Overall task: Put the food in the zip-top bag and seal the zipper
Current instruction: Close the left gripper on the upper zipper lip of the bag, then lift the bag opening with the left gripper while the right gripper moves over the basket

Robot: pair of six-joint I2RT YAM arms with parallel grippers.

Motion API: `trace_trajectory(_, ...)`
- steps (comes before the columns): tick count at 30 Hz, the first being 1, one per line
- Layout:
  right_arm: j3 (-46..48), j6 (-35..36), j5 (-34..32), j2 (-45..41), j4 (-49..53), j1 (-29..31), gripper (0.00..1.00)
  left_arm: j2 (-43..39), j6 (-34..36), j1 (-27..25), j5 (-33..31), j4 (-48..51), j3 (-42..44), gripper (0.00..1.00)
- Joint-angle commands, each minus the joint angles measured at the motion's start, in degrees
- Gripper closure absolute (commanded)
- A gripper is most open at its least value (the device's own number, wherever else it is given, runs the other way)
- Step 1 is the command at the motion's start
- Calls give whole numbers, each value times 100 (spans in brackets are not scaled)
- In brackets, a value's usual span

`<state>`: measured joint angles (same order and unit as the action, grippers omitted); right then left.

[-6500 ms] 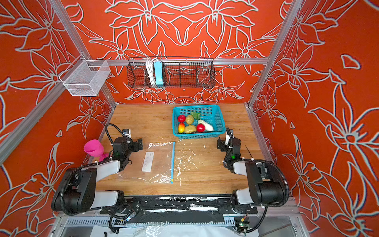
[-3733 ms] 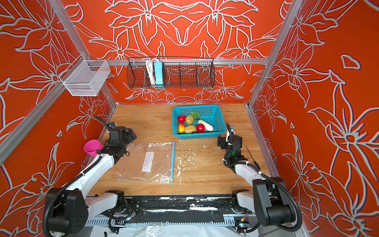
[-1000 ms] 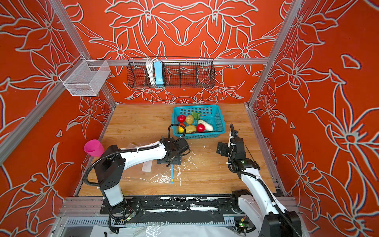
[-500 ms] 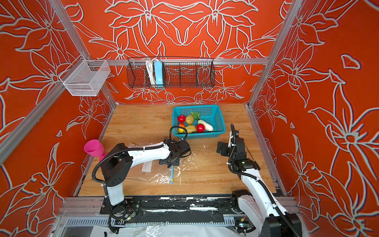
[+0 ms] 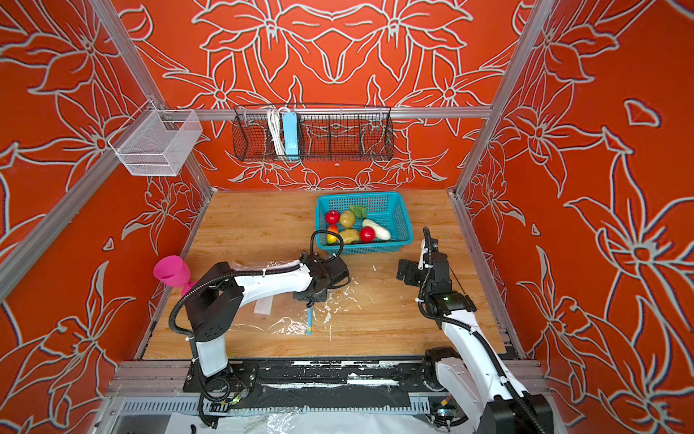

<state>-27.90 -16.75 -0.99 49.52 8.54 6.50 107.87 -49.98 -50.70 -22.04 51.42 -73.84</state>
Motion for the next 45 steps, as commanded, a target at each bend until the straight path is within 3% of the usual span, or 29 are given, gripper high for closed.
trace_trajectory(1,89,-83,29,-68,34,37,2,76,-118,-44,-203,157,-42,75)
trace_trajectory(6,76,-82,20,-61,25,40,2,44,-109,-46,-292,197,-25,100)
trace_trajectory(18,40,-59,158,-43,33,41,2,-193,-44,-46,-482,371,-99,100)
trace_trajectory(32,-732,40,90,-193,733,39,2,-1477,1010,9,-926,464,-248,100)
trace_trajectory(45,-2071,-183,-392,927,1717,69,2,-2335,1958,1335,196,-246,-207,100)
